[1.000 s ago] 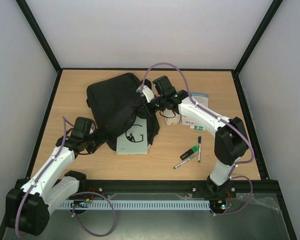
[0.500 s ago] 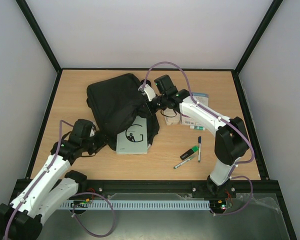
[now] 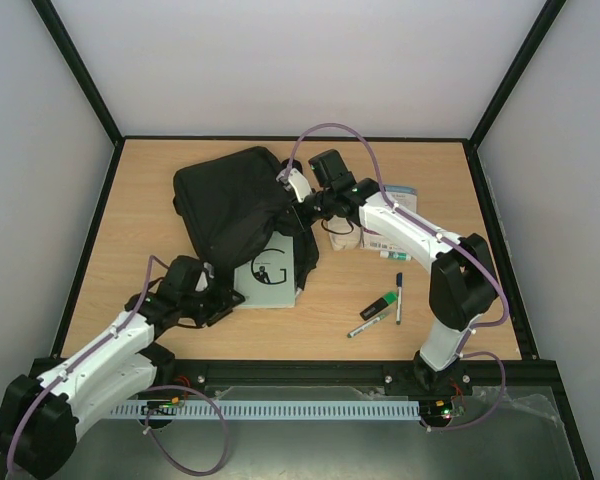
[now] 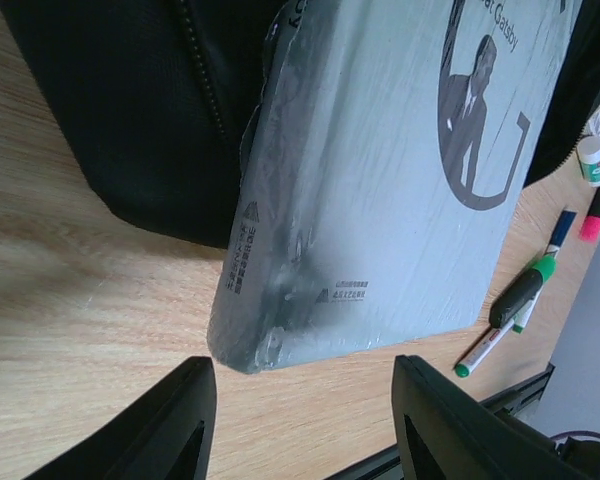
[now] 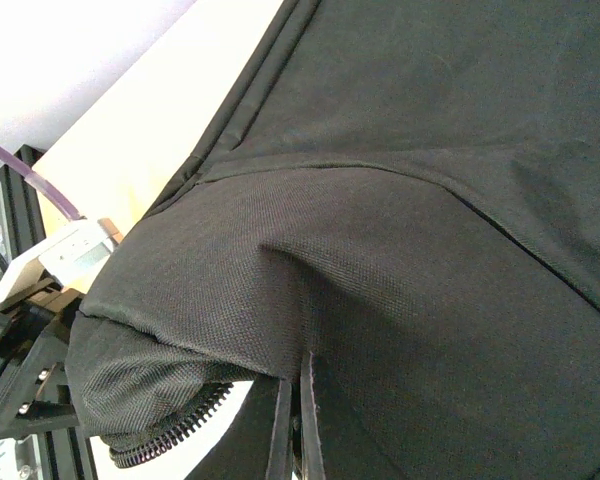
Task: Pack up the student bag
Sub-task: Adjust the book in the student bag.
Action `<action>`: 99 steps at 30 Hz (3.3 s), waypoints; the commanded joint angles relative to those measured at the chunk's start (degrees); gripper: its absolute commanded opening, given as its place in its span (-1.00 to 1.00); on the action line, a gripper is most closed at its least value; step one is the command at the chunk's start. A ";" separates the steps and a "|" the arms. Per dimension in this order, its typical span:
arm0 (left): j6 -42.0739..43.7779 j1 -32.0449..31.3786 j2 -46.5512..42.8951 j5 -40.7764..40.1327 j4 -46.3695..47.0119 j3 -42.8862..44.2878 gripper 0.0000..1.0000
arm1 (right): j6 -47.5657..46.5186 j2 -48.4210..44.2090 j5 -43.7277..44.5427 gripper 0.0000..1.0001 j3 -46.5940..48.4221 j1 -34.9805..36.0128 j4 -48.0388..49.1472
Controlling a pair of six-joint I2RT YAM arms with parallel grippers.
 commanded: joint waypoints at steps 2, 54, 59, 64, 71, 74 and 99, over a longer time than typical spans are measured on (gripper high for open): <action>-2.15 -0.35 0.54 2.39 7.29 -3.09 0.03 | 1.25 0.58 -2.67 -0.99 2.25 -0.26 2.47; -19.72 5.68 -18.64 -10.18 56.99 -23.57 -0.95 | 4.03 -2.95 -3.55 -0.98 -0.27 -0.61 3.02; -16.30 7.77 -13.39 -9.16 60.50 -20.07 -0.95 | 4.88 -2.63 -4.58 -0.99 -0.58 -0.53 3.26; -12.51 8.33 -7.74 -10.17 55.73 -13.22 -0.95 | 4.44 -2.30 -5.29 -0.98 0.31 -0.53 2.59; -9.04 8.33 3.37 -10.58 53.01 -4.15 -0.95 | 4.32 -1.99 -5.78 -0.99 0.83 -0.53 2.25; -9.04 8.25 8.28 -9.82 56.66 -2.31 -0.95 | 4.38 -1.92 -5.93 -0.99 1.19 -0.57 2.14; 6.23 8.11 15.31 -14.53 6.86 18.55 0.45 | -0.14 -1.44 -0.83 -0.99 0.53 -2.10 -1.57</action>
